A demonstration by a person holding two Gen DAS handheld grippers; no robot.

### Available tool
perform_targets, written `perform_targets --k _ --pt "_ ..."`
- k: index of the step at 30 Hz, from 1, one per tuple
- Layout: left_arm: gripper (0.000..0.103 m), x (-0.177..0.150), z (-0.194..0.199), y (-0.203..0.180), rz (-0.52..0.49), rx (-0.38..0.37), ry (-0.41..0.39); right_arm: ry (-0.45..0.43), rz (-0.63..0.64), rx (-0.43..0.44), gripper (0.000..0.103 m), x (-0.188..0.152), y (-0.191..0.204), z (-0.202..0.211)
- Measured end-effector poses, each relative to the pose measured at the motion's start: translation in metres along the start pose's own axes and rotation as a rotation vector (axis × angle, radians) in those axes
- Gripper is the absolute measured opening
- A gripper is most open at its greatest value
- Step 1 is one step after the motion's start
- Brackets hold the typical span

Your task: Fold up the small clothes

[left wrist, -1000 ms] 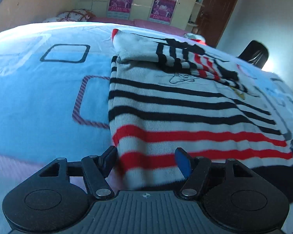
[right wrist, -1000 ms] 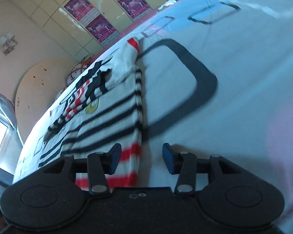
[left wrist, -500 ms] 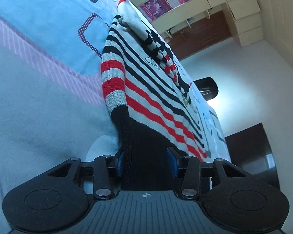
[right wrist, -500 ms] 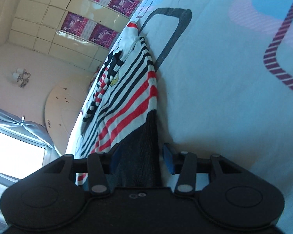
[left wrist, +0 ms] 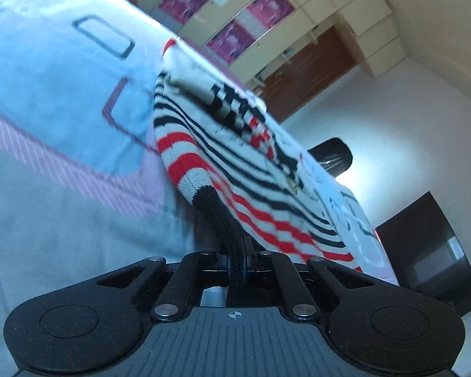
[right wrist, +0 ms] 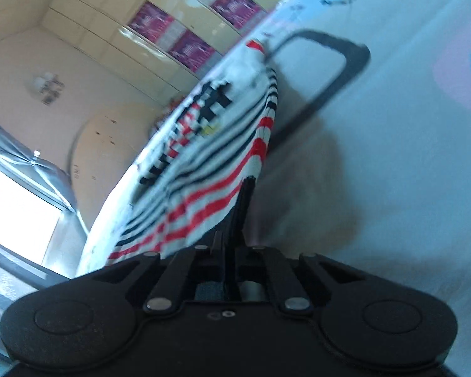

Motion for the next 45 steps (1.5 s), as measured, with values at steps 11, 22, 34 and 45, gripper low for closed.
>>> perform_targets --k 11,22,34,45 --pt "0.005 -0.010 -0.008 0.030 0.086 0.057 0.013 0.044 -0.028 -0.068 0.005 -0.003 -0.024 -0.017" --pt "0.005 0.079 0.003 -0.029 -0.045 0.001 -0.181 -0.102 0.241 -0.072 0.005 0.078 0.048 -0.005" --pt "0.005 0.193 -0.040 -0.069 -0.061 -0.016 -0.280 -0.142 0.294 -0.055 0.005 0.189 0.071 -0.041" --pt "0.005 0.275 -0.123 -0.046 -0.052 0.071 -0.240 -0.053 0.264 -0.002 0.006 0.283 0.056 -0.126"
Point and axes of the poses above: each gripper's, at about its wrist camera, not at the fingertips, and z roughly against the way its jaws point, y to its left, x to its top, the point moved 9 cm from there along -z, roughly the way its jaws point, and after that the axes turned 9 degrees about y, right-handed, at the moved point
